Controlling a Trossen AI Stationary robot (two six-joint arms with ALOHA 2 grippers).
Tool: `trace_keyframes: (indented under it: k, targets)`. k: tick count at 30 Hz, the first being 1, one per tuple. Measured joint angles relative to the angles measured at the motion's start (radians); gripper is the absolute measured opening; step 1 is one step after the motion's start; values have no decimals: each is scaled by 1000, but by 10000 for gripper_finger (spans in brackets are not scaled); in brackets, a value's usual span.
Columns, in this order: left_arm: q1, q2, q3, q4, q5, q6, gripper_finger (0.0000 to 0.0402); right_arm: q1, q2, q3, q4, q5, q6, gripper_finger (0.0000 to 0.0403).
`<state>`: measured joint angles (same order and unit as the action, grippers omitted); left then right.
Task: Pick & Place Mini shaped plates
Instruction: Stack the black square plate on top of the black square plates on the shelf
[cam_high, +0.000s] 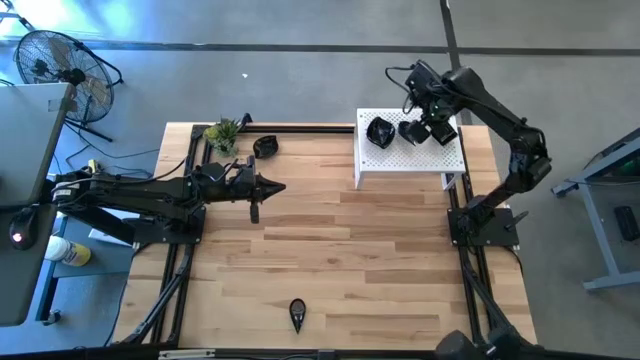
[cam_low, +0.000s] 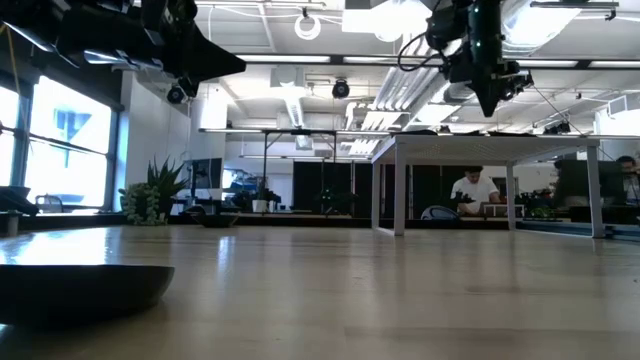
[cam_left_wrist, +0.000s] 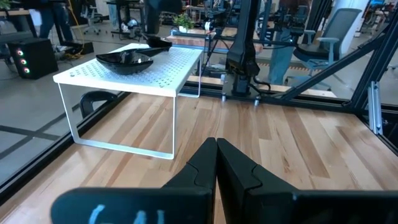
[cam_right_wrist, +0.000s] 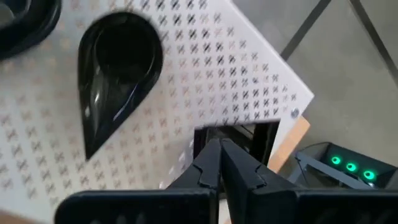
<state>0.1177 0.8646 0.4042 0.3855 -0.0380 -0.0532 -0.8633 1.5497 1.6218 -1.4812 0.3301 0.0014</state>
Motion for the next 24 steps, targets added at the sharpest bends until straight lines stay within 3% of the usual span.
trace_keyframes:
  k: [10, 24]
  targets:
    - [0, 0, 0, -1, 0, 0, 5, -68, 70, 0, 65, 13, -78, 0]
    - [0, 0, 0, -3, 0, 0, 5, -119, 73, 0, 57, -9, -107, 0]
